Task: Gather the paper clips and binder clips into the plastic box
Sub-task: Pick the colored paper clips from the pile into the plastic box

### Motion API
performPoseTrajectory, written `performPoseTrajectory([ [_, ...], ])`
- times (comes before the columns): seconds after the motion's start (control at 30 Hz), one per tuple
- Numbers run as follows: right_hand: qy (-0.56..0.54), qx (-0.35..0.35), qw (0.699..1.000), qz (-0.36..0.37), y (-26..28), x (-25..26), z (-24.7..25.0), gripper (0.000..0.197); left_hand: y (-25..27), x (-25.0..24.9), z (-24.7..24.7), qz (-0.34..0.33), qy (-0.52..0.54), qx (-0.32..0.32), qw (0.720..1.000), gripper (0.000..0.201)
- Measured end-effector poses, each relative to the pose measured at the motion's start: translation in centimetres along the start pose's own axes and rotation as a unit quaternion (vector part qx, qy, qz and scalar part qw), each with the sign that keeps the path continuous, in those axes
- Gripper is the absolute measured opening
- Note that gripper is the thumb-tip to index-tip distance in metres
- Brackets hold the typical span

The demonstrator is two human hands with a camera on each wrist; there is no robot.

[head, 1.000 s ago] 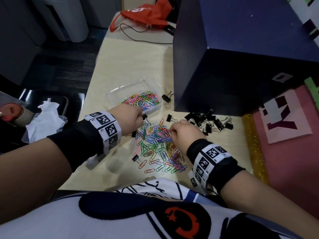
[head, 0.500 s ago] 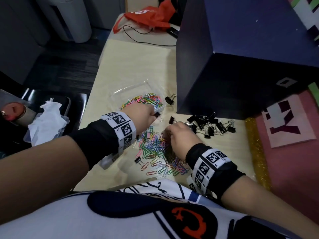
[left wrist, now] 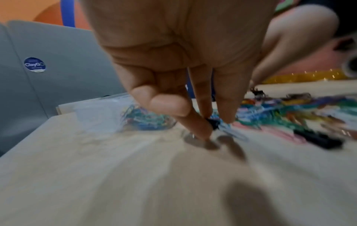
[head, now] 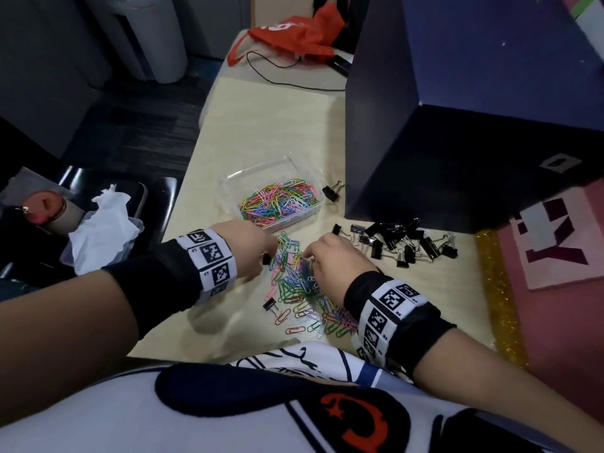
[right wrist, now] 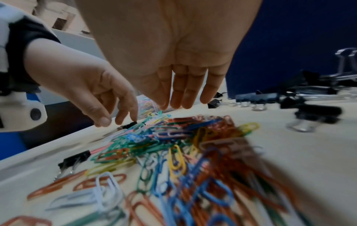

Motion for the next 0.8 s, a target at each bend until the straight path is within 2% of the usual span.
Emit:
performPoseTrajectory([
  [0.1,0.006,0.028,0.997,0.077,-0.5,1.9,-0.1,0.028,0.0,0.2,-0.8,-0.005,-0.002,-0.025,1.0,0.022],
  [0.23,0.048,0.079,0.969,0.229,0.2,4.3,-1.2,0.033,0.3,0.3,-1.2,-0.013,0.001,-0.054,0.998,0.02],
  [0.37,0.123,0.105,0.945,0.286,1.0,5.0,-2.6,0.039,0.7,0.5,-1.8,-0.007,-0.016,-0.058,0.998,0.018],
  [0.47,0.128,0.098,0.942,0.295,1.4,5.1,-2.7,0.037,0.9,0.4,-2.0,-0.017,-0.031,-0.072,0.997,0.02],
  [0.67,0.078,0.067,0.959,0.262,1.5,4.8,-2.5,0.033,0.8,0.0,-2.1,-0.025,-0.06,-0.101,0.993,0.021],
  [0.8,-0.018,0.058,0.981,0.187,1.3,3.7,-1.7,0.019,0.9,-0.1,-1.8,-0.03,-0.059,-0.114,0.991,0.023],
])
Point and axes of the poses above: each hand's wrist, its own y-axis away from the middle knuckle, its own z-axis out of the back of the hand, x = y × z, the point moved 3 cm from there along -y, towards the middle knuckle, and after that the axes turned 14 degrees about -x, right-handed, at the moved point
